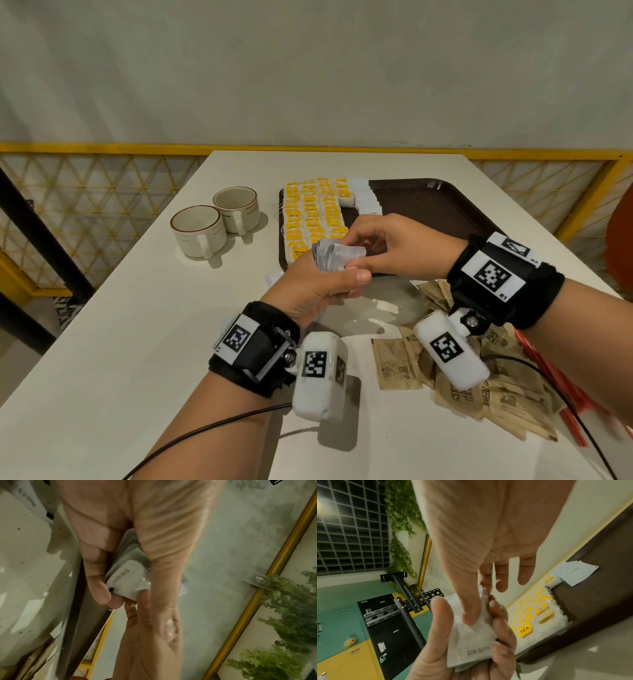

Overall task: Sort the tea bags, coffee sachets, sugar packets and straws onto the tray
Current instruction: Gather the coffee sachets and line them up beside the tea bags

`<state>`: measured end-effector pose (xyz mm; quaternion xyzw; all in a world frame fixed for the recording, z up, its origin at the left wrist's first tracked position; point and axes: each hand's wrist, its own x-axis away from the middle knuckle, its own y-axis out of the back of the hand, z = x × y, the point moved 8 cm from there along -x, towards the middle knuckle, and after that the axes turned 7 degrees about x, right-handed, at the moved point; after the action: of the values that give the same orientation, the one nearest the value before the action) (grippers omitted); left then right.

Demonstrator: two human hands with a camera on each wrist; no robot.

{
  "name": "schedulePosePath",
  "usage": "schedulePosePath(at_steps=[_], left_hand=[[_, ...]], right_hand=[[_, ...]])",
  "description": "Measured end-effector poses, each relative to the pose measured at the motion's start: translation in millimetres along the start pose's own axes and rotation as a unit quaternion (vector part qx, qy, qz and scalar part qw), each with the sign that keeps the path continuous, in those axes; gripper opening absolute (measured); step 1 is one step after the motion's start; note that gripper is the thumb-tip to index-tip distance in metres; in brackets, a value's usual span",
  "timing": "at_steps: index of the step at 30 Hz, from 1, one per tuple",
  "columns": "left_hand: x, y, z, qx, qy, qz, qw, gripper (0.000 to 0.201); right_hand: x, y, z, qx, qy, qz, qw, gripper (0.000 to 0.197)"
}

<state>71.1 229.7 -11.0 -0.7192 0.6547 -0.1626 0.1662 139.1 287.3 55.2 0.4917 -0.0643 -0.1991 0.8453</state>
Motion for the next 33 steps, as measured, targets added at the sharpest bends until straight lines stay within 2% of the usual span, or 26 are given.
schedulePosePath(at_steps=[2, 4, 6, 8, 9, 12, 13, 16, 18, 21, 27, 33], left_hand=[[-0.2, 2.5, 1.8, 0.010, 0.008, -0.017, 1.000, 0.068], [-2.2, 8.1, 4.1, 0.026, 0.023, -0.049, 0.998, 0.103], [-4.3, 16.0, 6.5, 0.056, 0.038, -0.074, 0.995, 0.117], [-6.3, 22.0, 7.8, 0.086, 0.054, -0.101, 0.990, 0.109], [-7.2, 24.8, 8.1, 0.095, 0.058, -0.114, 0.987, 0.095], [-7.0, 28.6, -4.0, 0.083, 0.033, -0.145, 0.985, 0.026], [-8.0, 28.3, -12.2, 0.064, 0.026, -0.151, 0.986, 0.015], [-22.2, 27.8, -37.7, -0.023, 0.019, -0.134, 0.990, 0.018], [-39.3, 26.6, -51.7, -0.095, 0.021, -0.122, 0.988, 0.017], [-70.2, 19.1, -58.8, -0.162, 0.048, -0.107, 0.980, 0.013], [-121.6, 16.5, -47.2, -0.118, 0.128, -0.122, 0.977, 0.015], [-148.2, 18.8, -35.7, -0.120, 0.131, -0.154, 0.972, 0.016]], right_hand=[[0.7, -0.6, -0.5, 0.009, -0.007, 0.014, 1.000, 0.016], [3.2, -0.4, -2.1, -0.021, -0.014, 0.018, 1.000, 0.013], [7.3, 0.0, -4.0, -0.094, -0.022, 0.010, 0.995, 0.018], [12.0, 1.4, -8.6, -0.200, -0.045, -0.010, 0.979, 0.024], [13.6, 2.6, -11.2, -0.257, -0.058, -0.020, 0.965, 0.025], [16.5, 13.7, -22.4, -0.382, -0.091, -0.055, 0.918, 0.015], [17.4, 21.5, -28.1, -0.395, -0.105, -0.073, 0.910, 0.012], [16.1, 43.4, -53.0, -0.366, -0.149, -0.108, 0.912, 0.016], [10.1, 48.1, -75.3, -0.321, -0.187, -0.099, 0.923, 0.020], [-1.6, 45.6, -110.1, -0.280, -0.255, -0.083, 0.922, 0.023], [-25.8, 43.4, -155.3, -0.230, -0.333, -0.084, 0.910, 0.016], [-42.8, 36.4, -179.0, -0.207, -0.360, -0.068, 0.907, 0.016]])
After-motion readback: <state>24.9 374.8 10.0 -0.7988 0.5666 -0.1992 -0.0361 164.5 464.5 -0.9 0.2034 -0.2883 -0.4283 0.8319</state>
